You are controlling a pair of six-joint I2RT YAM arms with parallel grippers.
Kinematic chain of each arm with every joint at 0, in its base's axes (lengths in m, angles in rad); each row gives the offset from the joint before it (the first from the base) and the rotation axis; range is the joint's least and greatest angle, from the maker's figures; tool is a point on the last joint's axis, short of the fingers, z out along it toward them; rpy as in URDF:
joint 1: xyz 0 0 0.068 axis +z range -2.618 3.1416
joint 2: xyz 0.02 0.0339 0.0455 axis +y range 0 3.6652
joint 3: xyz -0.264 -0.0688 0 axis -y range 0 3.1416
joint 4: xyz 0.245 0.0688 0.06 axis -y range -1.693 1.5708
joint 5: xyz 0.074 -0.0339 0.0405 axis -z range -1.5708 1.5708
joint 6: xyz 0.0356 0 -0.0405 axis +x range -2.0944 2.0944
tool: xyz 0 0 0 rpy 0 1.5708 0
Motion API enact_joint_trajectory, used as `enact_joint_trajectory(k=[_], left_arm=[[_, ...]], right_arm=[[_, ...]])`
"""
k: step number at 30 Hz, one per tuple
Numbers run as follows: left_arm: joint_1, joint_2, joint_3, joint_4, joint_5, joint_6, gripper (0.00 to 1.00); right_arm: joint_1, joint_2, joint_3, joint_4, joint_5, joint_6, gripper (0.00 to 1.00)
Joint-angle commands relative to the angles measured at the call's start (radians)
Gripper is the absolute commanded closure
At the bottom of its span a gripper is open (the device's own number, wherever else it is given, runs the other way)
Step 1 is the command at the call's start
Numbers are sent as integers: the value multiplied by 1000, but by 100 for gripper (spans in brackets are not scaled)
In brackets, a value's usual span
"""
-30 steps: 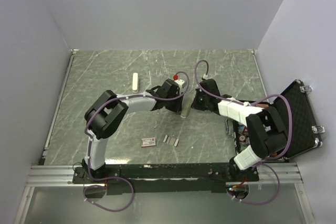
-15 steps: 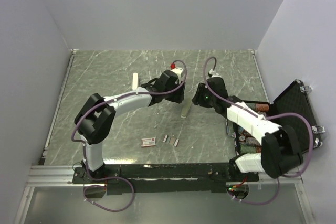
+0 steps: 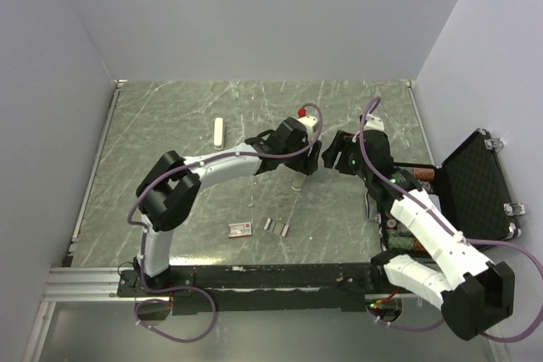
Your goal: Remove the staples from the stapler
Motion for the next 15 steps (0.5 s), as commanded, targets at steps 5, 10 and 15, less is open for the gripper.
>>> enact_joint_trajectory(k=[5,10,15], left_arm=[[-18,78,25,11,-62,9,30],[-23,84,19,37,-116,18,30],[-29,121,57,23,-132,30,30]], right_arm=[[-13,-75,-27,-64,25,-14,26],[-16,-89,-32,-65,22,-27,25],[-18,-81,-34,-56,-1,-24,24]])
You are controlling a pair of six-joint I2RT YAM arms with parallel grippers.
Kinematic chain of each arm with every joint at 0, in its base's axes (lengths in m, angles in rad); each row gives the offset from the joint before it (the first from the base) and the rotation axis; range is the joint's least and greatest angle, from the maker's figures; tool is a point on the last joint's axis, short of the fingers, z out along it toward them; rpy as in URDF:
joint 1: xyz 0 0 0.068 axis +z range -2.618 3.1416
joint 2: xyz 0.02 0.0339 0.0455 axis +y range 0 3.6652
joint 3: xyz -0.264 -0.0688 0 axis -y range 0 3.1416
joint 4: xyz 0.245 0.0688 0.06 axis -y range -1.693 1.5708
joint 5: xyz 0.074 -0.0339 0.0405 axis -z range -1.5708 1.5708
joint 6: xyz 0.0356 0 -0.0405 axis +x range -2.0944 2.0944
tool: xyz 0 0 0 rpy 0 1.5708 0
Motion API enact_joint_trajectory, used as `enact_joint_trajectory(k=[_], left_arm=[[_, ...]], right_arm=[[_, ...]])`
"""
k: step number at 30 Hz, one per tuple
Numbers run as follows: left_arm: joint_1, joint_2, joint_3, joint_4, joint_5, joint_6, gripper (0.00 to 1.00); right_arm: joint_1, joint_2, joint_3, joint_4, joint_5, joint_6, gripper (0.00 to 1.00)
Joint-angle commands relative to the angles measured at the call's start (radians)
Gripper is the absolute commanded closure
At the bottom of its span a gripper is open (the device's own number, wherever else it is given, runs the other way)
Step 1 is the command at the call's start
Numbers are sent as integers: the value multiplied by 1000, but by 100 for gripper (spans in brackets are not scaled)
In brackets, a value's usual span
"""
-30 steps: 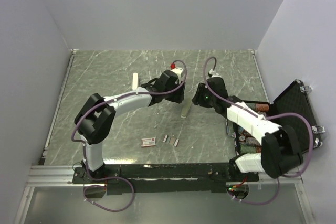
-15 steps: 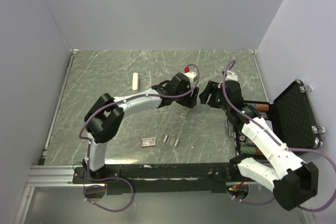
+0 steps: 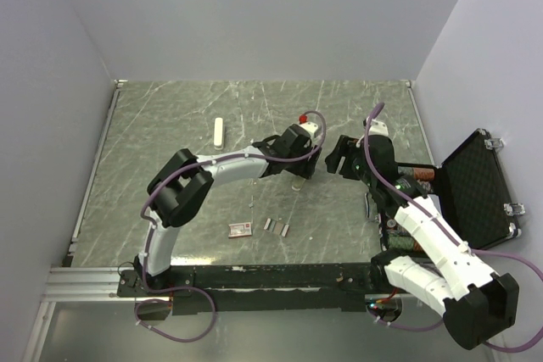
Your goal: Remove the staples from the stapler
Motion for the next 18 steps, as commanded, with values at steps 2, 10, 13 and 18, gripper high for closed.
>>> enact_joint_trajectory(k=[2,10,13,18], left_arm=[[-16,45,51,26,-34,26,29],[-22,75,53,55,-32,35,35],[-28,66,50,55,-49,43,38],[-40,44,44,53,-98,64,39]], right_arm=[[-9,-6,-10,7,-10,-9,24],[-9,-21,-25,19,-24,-2,23],[-9,-23,-34,22,-25,-3,23],[-9,-16,-43,33,-44,0,23]])
